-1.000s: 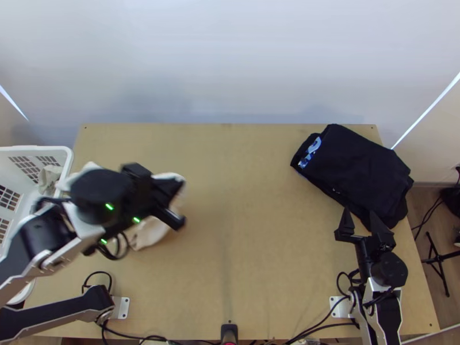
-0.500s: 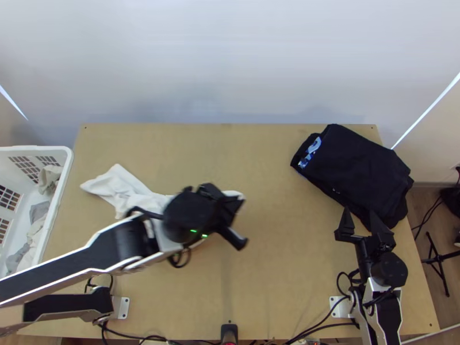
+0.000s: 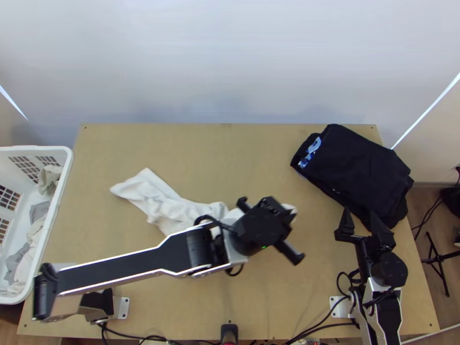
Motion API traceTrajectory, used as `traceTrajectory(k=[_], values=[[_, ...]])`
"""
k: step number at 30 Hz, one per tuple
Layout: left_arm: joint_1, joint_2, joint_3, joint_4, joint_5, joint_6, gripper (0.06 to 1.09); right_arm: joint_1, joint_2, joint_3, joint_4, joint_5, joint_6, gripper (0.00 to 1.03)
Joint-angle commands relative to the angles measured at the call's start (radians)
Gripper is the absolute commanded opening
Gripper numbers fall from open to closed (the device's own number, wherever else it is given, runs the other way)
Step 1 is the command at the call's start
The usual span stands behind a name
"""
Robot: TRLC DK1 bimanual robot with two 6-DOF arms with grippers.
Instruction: Fold the t-shirt
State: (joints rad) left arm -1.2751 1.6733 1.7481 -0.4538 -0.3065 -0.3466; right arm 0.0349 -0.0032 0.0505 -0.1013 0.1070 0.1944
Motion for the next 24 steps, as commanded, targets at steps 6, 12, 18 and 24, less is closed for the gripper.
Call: traceTrajectory(k=[6,12,18,24], values=[[0.006,0.174,0.202,-0.016,-0.009,0.003,0.1,0.0,0.0,0.0,0.0,-0.001,0.002,0.99],[0.017,0.224,0.223,0.026,-0.014,0.0,0.24,0.0,0.0,0.0,0.0,0.0,0.002,0.99],[0.011,0.224,0.257,0.107,-0.013,0.066,1.04,0.0,0.0,0.0,0.0,-0.001,0.002,0.99],[0.057,0.158,0.274,0.106,-0.013,0.08,1.04,0.0,0.0,0.0,0.0,0.0,0.002,0.99]])
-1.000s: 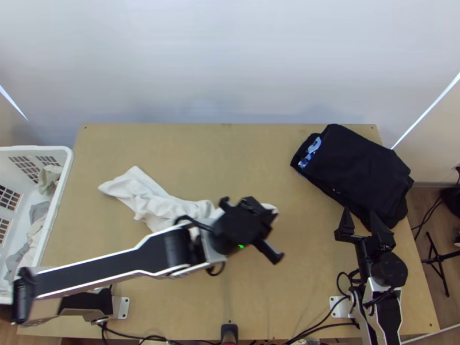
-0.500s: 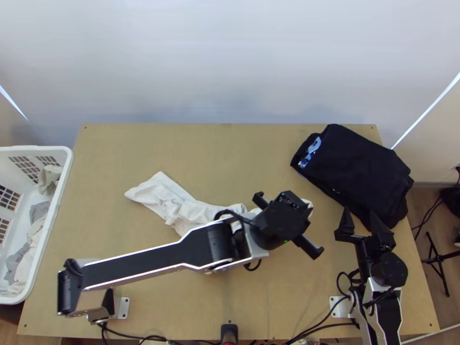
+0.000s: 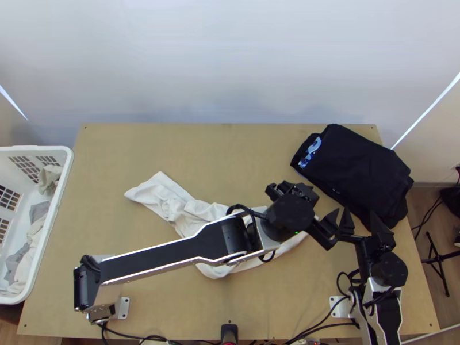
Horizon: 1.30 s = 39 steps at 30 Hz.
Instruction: Fold the t-shirt
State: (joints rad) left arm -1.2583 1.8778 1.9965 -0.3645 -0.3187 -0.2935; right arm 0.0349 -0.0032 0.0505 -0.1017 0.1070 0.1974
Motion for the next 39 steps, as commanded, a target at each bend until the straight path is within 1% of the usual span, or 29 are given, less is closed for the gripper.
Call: traceTrajectory(k=[1,4,9,11,12,13,17,19,22,24,27,28,30,33,35,39], values=[[0.063,-0.065,0.025,0.004,0.0,0.031,1.04,0.0,0.0,0.0,0.0,0.0,-0.001,0.99],[0.149,-0.124,0.025,-0.09,0.006,0.05,1.04,0.0,0.0,0.0,0.0,0.0,0.0,0.99],[0.373,-0.218,-0.004,-0.341,0.017,0.073,1.04,0.0,0.0,0.0,0.0,-0.001,-0.001,0.99],[0.49,-0.27,-0.07,-0.379,0.026,0.096,1.04,0.0,0.0,0.0,0.0,0.0,-0.001,0.99],[0.543,-0.305,-0.117,-0.381,0.058,0.119,1.04,0.0,0.0,0.0,0.0,0.0,0.0,0.99],[0.608,-0.342,-0.171,-0.378,0.109,0.145,1.04,0.0,0.0,0.0,0.0,0.0,-0.001,0.99],[0.835,-0.468,-0.366,-0.309,0.271,0.261,1.04,0.0,0.0,0.0,0.0,0.0,-0.001,0.99],[0.933,-0.497,-0.429,-0.304,0.306,0.306,1.04,0.0,0.0,0.0,0.0,0.0,-0.001,0.99],[1.059,-0.517,-0.513,-0.33,0.377,0.376,1.04,0.0,0.0,0.0,0.0,0.0,-0.001,0.99],[1.123,-0.519,-0.556,-0.43,0.46,0.442,1.03,0.0,0.0,0.0,0.0,-0.001,-0.001,0.99],[1.177,-0.519,-0.604,-0.66,0.573,0.57,1.03,0.0,0.0,0.0,0.0,0.0,-0.001,0.99],[1.192,-0.529,-0.63,-0.7,0.592,0.59,1.03,0.0,0.0,0.0,0.0,-0.001,-0.001,0.99],[1.194,-0.562,-0.693,-0.771,0.593,0.634,1.03,0.0,0.0,0.0,0.0,0.0,-0.001,0.99],[1.179,-0.606,-0.788,-0.791,0.593,0.648,1.03,0.0,0.0,0.0,0.0,0.0,-0.001,0.99],[1.159,-0.623,-0.834,-0.769,0.601,0.646,1.03,0.0,0.0,0.0,0.0,0.0,-0.001,0.99],[1.103,-0.628,-0.884,-0.761,0.676,0.61,1.03,0.0,0.0,0.0,0.0,0.0,-0.001,0.99]])
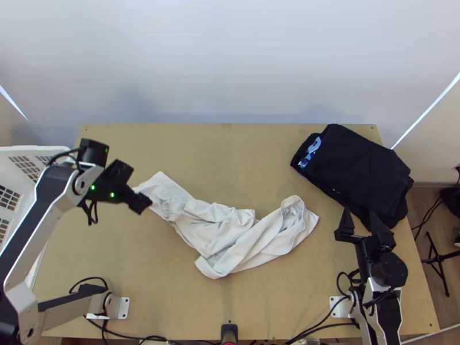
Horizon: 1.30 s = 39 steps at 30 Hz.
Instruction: Fold the t-shirt
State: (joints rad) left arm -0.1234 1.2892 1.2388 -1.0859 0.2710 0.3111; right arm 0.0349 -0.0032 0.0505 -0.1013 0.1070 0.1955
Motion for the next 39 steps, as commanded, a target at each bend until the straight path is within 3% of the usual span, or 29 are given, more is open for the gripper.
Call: traceTrajectory(k=[1,4,9,18,20,22,23,24,25,29,32,39], values=[[-0.055,-0.039,-0.134,-0.039,0.099,-0.012,1.03,0.0,0.0,0.0,0.0,-0.001,0.001,0.99],[-0.122,-0.039,-0.16,-0.009,0.139,-0.079,1.03,0.0,0.0,0.0,0.0,0.0,0.001,0.99],[-0.223,-0.037,-0.239,0.179,0.135,-0.184,1.03,0.0,0.0,0.0,0.0,0.0,0.002,0.99],[-0.263,0.096,-0.363,0.463,0.06,-0.216,1.03,0.0,0.0,0.0,0.0,-0.001,0.001,0.99],[-0.263,0.107,-0.383,0.532,0.06,-0.221,0.89,0.0,0.0,0.0,0.0,-0.001,0.001,0.99],[-0.263,0.107,-0.4,0.612,0.06,-0.247,0.64,0.0,0.0,0.0,0.0,0.0,0.001,0.99],[-0.265,0.104,-0.404,0.652,0.06,-0.254,0.48,0.0,0.0,0.0,0.0,-0.001,0.001,0.99],[-0.271,0.107,-0.397,0.678,0.048,-0.273,0.2,0.0,0.0,-0.001,0.0,-0.001,0.001,0.99],[-0.278,0.111,-0.377,0.682,0.023,-0.296,0.1,0.0,0.0,0.0,0.0,0.0,0.001,0.99],[-0.303,0.028,-0.302,0.661,0.023,-0.365,0.09,0.0,0.0,0.0,0.0,0.0,0.001,0.99],[-0.348,-0.018,-0.167,0.517,0.023,-0.431,0.09,0.0,0.0,0.0,0.0,-0.001,0.001,0.99],[-0.598,-0.056,-0.015,0.394,0.023,-0.572,0.09,0.0,0.0,0.0,0.0,0.0,0.001,0.99]])
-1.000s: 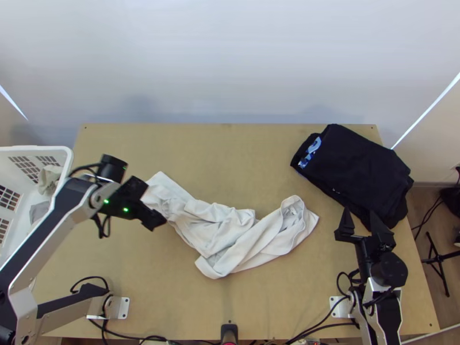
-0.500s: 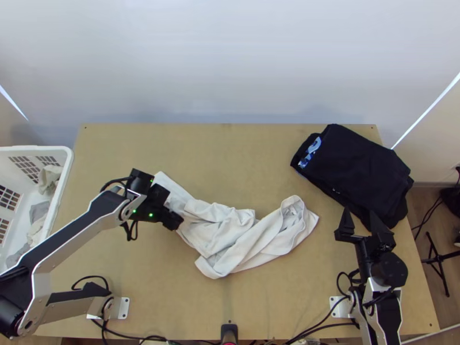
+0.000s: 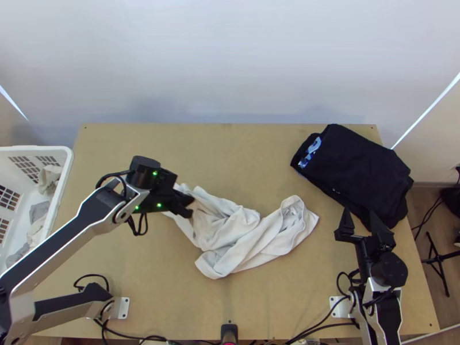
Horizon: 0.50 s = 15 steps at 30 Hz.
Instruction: Fold the t-shirt
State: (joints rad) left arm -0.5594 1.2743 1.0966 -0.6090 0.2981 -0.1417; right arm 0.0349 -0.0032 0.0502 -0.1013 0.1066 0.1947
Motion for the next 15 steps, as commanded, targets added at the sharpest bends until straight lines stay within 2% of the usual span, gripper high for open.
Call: traceTrajectory(k=[1,7,15], values=[[-0.203,-0.041,0.135,-0.08,-0.004,-0.136,0.09,0.0,0.0,0.0,0.0,0.001,0.002,0.99],[-0.389,0.039,0.158,-0.055,-0.02,-0.214,0.09,0.0,0.0,0.0,0.0,0.001,0.002,0.99],[-0.542,0.293,0.141,0.041,-0.036,-0.23,0.09,0.0,0.0,0.0,0.0,0.001,0.002,0.99]])
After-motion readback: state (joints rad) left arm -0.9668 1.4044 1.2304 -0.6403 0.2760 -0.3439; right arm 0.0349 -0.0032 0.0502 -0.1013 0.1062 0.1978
